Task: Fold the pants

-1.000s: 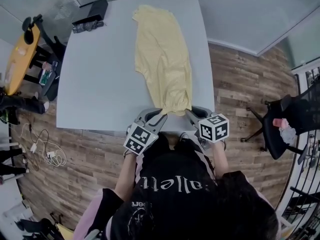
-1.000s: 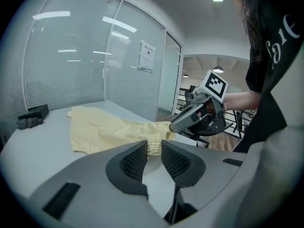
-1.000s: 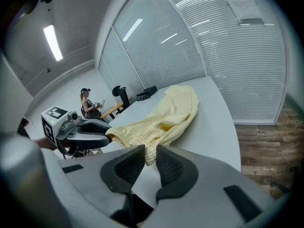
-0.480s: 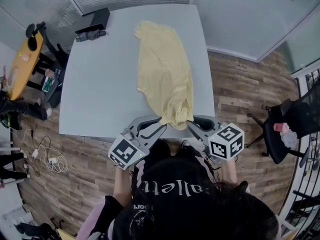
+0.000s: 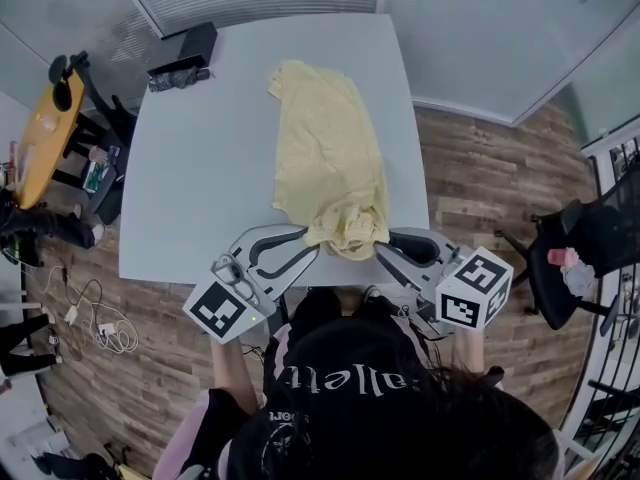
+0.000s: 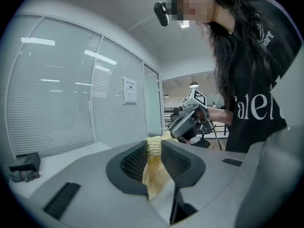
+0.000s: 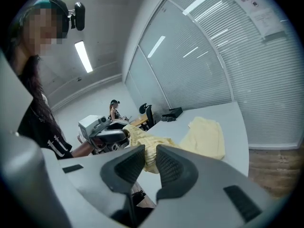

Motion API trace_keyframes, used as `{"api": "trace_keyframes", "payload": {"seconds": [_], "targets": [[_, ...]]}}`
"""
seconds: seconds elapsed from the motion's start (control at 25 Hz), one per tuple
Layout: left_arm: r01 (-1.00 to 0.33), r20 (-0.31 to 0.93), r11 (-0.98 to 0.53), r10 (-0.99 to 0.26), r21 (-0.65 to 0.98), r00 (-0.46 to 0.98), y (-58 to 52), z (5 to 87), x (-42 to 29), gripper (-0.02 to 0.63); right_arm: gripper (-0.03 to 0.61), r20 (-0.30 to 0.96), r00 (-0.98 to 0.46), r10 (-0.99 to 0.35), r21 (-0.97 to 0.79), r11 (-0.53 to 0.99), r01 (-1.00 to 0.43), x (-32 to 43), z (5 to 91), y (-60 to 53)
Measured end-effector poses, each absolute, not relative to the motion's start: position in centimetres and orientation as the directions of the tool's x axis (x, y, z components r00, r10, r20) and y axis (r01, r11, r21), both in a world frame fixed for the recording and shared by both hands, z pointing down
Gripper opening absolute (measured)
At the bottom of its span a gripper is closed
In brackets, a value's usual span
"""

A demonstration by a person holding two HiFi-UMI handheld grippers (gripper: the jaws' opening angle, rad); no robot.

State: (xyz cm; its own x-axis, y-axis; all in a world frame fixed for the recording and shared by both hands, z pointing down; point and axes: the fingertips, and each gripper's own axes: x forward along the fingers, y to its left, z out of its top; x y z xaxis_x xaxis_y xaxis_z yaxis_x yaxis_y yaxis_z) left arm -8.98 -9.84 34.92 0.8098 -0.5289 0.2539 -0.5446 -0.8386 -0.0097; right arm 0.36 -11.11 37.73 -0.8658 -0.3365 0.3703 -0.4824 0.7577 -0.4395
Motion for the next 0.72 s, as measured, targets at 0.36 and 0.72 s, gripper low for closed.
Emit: {"api": "trace_keyframes", "payload": {"seconds": [0.36, 0.72], "targets": [[-0.525, 0.313, -0.838, -0.543, -0.149, 0.779, -18.0, 35.5, -11.1, 0.104, 0.081, 0.345, -0.838, -0.423, -0.447, 0.711, -0.543, -0.3, 38.3, -19.6], [-0.469, 0.426, -0.839, -0.544, -0.277, 0.723, -32.8, 38.5, -13.2, 0.104, 0.081, 0.418, -0.750, -0.512, -0.376, 0.655, -0.656, -2.3, 41.1, -35.0]]}}
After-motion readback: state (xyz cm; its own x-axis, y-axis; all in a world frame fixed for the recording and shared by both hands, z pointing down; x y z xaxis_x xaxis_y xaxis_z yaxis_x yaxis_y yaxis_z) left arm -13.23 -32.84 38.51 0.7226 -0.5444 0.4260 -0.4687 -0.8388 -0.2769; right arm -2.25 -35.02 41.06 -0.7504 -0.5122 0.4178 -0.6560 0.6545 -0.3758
